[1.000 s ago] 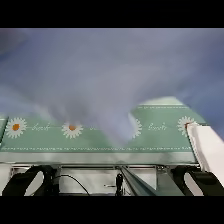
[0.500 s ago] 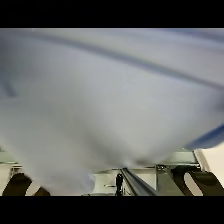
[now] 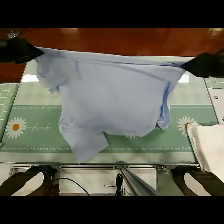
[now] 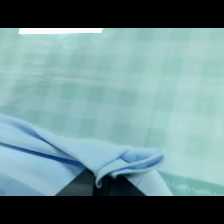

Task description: Fold the shirts.

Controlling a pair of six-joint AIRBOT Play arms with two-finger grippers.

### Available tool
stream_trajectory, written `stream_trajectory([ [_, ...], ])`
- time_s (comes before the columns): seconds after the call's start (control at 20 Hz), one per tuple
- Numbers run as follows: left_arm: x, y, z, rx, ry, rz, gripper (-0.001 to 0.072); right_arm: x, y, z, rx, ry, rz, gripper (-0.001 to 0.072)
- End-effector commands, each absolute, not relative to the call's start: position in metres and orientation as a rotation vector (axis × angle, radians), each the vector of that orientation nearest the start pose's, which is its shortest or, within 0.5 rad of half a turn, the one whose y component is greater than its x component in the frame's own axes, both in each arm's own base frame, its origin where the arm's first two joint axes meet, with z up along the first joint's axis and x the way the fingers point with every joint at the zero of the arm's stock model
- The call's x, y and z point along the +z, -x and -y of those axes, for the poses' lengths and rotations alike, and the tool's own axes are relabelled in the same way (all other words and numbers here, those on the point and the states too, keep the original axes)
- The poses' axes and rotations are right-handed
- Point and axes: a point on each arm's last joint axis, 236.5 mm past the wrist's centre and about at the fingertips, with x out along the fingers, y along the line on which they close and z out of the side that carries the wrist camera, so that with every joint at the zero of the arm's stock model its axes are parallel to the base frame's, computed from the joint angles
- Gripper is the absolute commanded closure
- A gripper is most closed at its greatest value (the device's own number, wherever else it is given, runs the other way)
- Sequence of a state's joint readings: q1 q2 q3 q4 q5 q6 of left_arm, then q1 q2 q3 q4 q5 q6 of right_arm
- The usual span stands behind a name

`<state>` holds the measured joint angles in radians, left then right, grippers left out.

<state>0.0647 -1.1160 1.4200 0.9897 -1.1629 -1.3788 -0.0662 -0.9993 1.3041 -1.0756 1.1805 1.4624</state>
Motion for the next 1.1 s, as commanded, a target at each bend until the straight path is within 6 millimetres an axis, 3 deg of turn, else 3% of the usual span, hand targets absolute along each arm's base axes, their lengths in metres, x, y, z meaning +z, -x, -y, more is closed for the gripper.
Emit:
stream_trajectory([
  [0.0, 0.145, -0.477, 0.105, -0.389, 0.423, -0.803, 0.0688, 0.132, -0.470, -0.075, 0.286, -0.429, -0.850, 0.0691],
  [0.15, 0.105, -0.503, 0.120, -0.390, 0.529, -0.847, 0.0688, 0.102, -0.523, -0.090, 0.323, -0.562, -0.882, 0.0691],
  [0.35, 0.063, -0.507, 0.138, -0.409, 0.584, -0.944, 0.0685, 0.081, -0.570, -0.098, 0.346, -0.800, -0.889, 0.0685],
  [0.4, 0.059, -0.506, 0.139, -0.412, 0.587, -0.956, 0.0629, 0.082, -0.574, -0.096, 0.351, -0.872, -0.882, 0.0531],
  [0.45, 0.058, -0.504, 0.138, -0.414, 0.587, -0.966, 0.0365, 0.084, -0.575, -0.090, 0.361, -0.918, -0.879, 0.0209],
  [0.5, 0.058, -0.500, 0.133, -0.414, 0.591, -0.984, 0.0016, 0.089, -0.571, -0.081, 0.384, -0.927, -0.879, 0.0089],
  [0.55, 0.057, -0.493, 0.121, -0.416, 0.575, -1.026, 0.0001, 0.093, -0.561, -0.067, 0.407, -0.926, -0.902, 0.0089],
  [0.65, 0.042, -0.467, 0.074, -0.357, 0.518, -1.160, 0.0002, 0.097, -0.526, -0.031, 0.443, -0.871, -0.979, 0.0089],
  [0.8, 0.004, -0.398, 0.002, -0.232, 0.525, -1.430, 0.0002, 0.072, -0.442, 0.032, 0.357, -0.638, -1.221, 0.0089],
  [0.9, -0.021, -0.351, -0.014, -0.172, 0.628, -1.527, 0.0002, 0.047, -0.402, 0.078, 0.149, -0.567, -1.268, 0.0089],
  [1.0, -0.051, -0.305, -0.014, -0.102, 0.717, -1.567, 0.0002, 0.025, -0.369, 0.088, 0.039, -0.647, -1.214, 0.0089],
  [1.05, -0.062, -0.292, -0.012, -0.065, 0.761, -1.544, 0.0003, 0.012, -0.353, 0.085, 0.003, -0.685, -1.198, 0.0090],
])
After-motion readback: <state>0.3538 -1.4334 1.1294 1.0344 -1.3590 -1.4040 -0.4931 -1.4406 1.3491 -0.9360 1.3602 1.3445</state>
